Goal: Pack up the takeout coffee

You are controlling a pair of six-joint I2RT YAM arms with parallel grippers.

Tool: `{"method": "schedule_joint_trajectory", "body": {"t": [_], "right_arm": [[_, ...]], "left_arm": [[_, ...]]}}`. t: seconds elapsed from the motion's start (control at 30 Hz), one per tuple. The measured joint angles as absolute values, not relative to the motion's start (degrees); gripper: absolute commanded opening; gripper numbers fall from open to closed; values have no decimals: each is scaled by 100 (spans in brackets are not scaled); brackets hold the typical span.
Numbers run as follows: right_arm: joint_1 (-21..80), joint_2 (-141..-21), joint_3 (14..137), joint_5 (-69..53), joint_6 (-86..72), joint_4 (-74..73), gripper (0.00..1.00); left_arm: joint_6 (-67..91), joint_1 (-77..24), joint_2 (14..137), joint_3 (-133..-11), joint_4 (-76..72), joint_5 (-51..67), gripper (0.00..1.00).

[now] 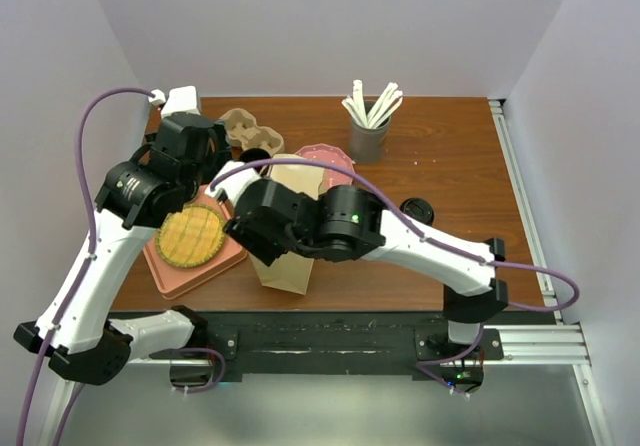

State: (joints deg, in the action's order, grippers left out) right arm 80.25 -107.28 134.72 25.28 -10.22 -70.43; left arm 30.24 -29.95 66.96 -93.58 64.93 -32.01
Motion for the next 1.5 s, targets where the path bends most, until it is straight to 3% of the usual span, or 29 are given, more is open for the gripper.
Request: {"method": "schedule_joint_trajectory", "body": {"t": [0.27,0.77,1.07,1.3,1.5], "right_arm": [[8023,-9719,12685,3706,-2456,-6573,61],[8020,-6967,10648,3979,-2255,-5308,57],[8020,-7426,10831,4226,-1791,-5146,57],[8020,-8250,11080,4425,-1404,-5107,56],[8020,-8204,11089,4707,-1293,-4965,56]], "left_arm": [[2458,-2864,7308,-9310,5625,-2934,81],[725,-1326,10477,-10243,3828,-1160,74],[246,-1291,12414,-11758,3507,-794,69],[-78,-1109,12661,-11764,3470,-751,66],[-279,-1000,12676,-11758,3354,-513,62]]}}
